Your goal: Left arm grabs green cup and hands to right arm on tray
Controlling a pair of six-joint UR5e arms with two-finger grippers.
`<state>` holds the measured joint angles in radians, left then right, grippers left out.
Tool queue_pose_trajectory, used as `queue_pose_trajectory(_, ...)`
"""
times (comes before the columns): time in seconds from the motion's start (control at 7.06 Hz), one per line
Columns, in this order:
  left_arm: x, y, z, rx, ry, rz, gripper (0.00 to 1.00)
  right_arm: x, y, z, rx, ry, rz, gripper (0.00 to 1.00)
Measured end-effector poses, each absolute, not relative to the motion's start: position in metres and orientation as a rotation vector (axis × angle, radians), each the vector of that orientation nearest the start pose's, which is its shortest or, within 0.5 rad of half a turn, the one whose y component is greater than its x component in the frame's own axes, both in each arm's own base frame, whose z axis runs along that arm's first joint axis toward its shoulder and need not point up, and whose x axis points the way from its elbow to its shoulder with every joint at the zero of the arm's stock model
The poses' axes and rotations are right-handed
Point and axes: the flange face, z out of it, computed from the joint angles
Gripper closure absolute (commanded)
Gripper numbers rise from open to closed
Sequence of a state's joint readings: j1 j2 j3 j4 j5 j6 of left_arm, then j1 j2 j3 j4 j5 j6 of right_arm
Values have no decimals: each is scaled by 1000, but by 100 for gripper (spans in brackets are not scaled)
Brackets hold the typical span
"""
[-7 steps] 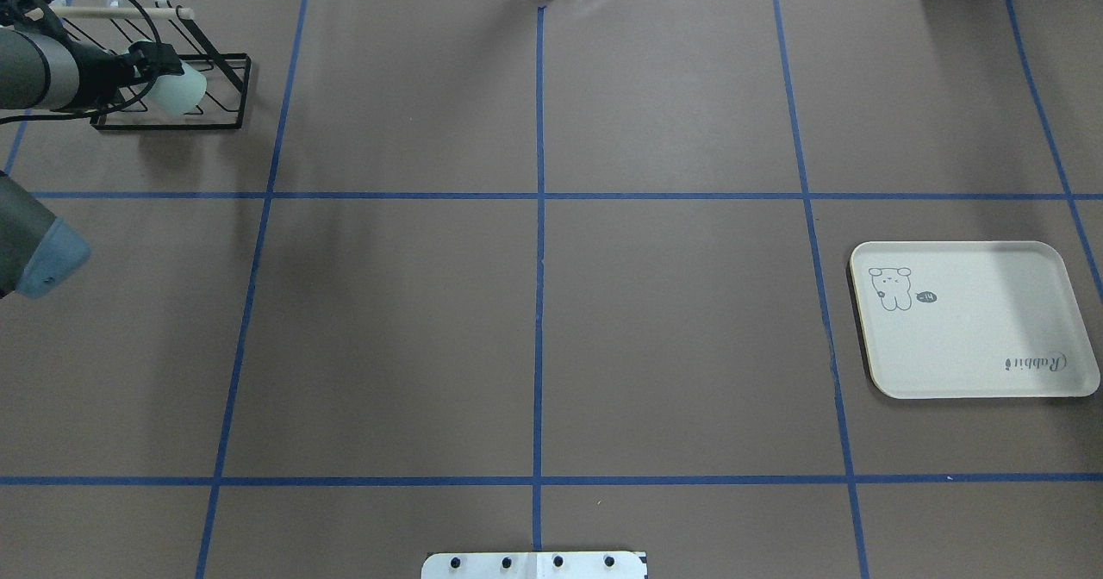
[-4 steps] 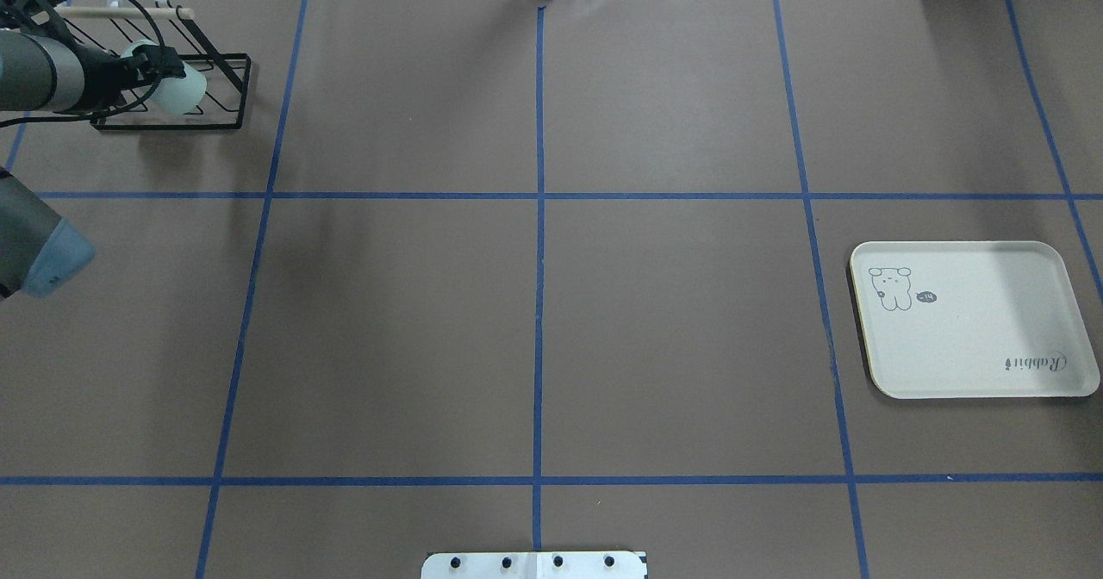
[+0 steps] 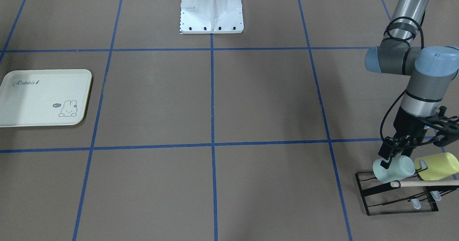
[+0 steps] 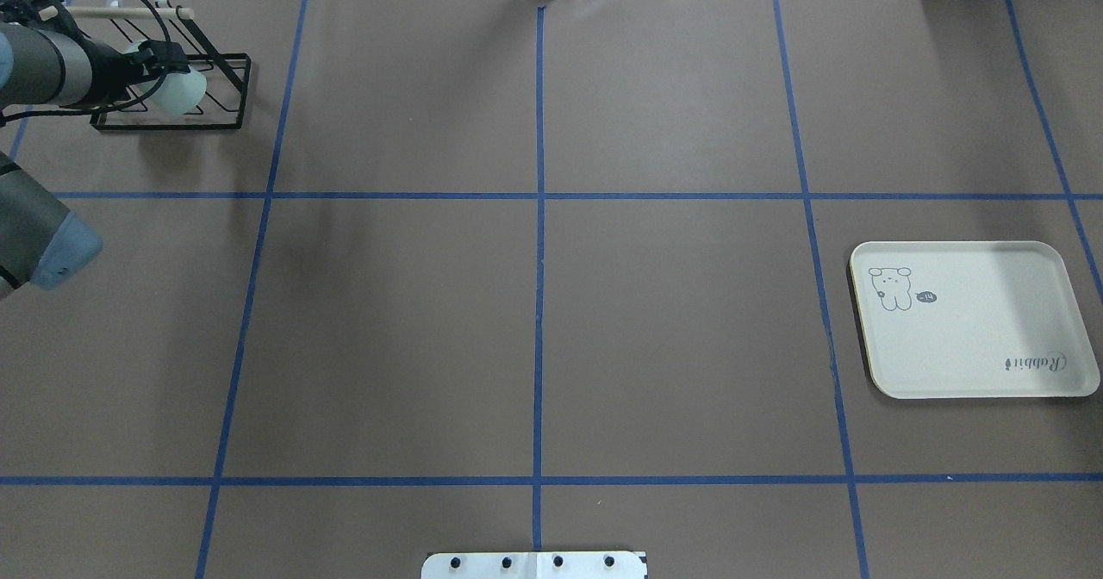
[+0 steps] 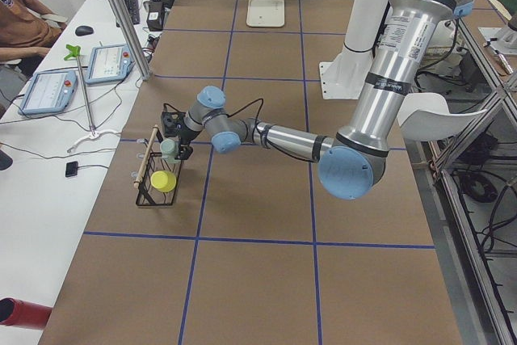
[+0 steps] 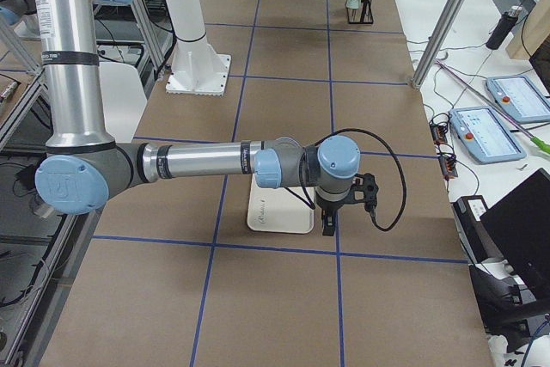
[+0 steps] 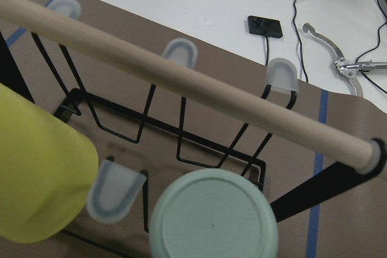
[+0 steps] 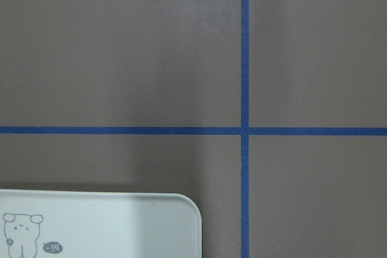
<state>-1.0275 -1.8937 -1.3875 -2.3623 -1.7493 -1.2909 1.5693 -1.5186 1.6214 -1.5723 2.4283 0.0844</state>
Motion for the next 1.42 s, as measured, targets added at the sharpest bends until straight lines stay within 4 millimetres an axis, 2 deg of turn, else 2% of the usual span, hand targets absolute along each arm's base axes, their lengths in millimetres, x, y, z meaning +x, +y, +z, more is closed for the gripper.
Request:
queue_pose_trajectory(0.42,229,-632,491,475,826,-590,0,57,-518,602,57,-861,35,0)
queue_pose_trajectory(0.85,228,-633,493,480,818,-594,0,57,-517,603,55,-860,36,0)
queue_pose_trajectory(0.99,228,-634,492,480,819,-595,6,57,-517,603,54,-860,36,0)
queue_pose_trajectory(1.42,229,-635,488,483,826,-598,8,57,-516,604,53,-860,37,0)
